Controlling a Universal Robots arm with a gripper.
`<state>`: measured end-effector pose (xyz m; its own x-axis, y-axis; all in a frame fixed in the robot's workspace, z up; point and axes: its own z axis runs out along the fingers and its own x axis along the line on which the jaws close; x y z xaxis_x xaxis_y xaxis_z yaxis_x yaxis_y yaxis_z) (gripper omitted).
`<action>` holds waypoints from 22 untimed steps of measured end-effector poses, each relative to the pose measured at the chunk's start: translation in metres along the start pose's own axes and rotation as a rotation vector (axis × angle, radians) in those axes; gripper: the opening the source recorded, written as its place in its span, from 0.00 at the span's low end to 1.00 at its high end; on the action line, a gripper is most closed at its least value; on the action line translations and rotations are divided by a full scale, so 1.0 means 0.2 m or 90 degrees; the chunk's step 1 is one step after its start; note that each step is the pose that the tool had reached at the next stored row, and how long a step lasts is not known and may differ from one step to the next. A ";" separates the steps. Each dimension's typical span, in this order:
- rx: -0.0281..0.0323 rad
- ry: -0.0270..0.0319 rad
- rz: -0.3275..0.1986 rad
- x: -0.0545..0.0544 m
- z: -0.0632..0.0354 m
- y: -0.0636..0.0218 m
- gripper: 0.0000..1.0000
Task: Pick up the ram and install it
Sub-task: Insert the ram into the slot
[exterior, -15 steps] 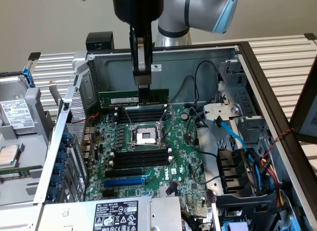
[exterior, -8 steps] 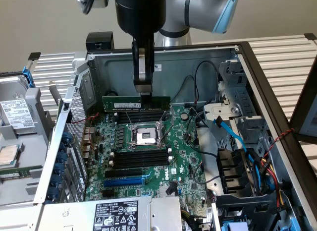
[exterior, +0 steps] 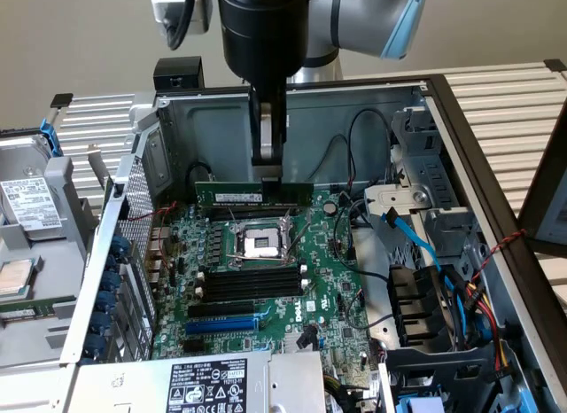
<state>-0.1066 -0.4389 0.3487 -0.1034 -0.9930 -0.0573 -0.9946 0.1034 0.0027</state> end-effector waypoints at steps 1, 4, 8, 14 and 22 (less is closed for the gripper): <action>0.0000 0.0000 0.000 0.00 0.009 -0.006 0.13; 0.0000 0.0001 0.001 -0.02 0.038 -0.018 0.13; 0.0001 0.0000 0.000 -0.04 0.075 -0.018 0.13; -0.0002 0.0000 -0.005 -0.10 0.134 -0.012 0.13; -0.0002 -0.0001 -0.048 -0.12 0.207 -0.003 0.13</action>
<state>-0.1034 -0.4123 0.3088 -0.0284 -0.9979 -0.0576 -0.9996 0.0286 -0.0013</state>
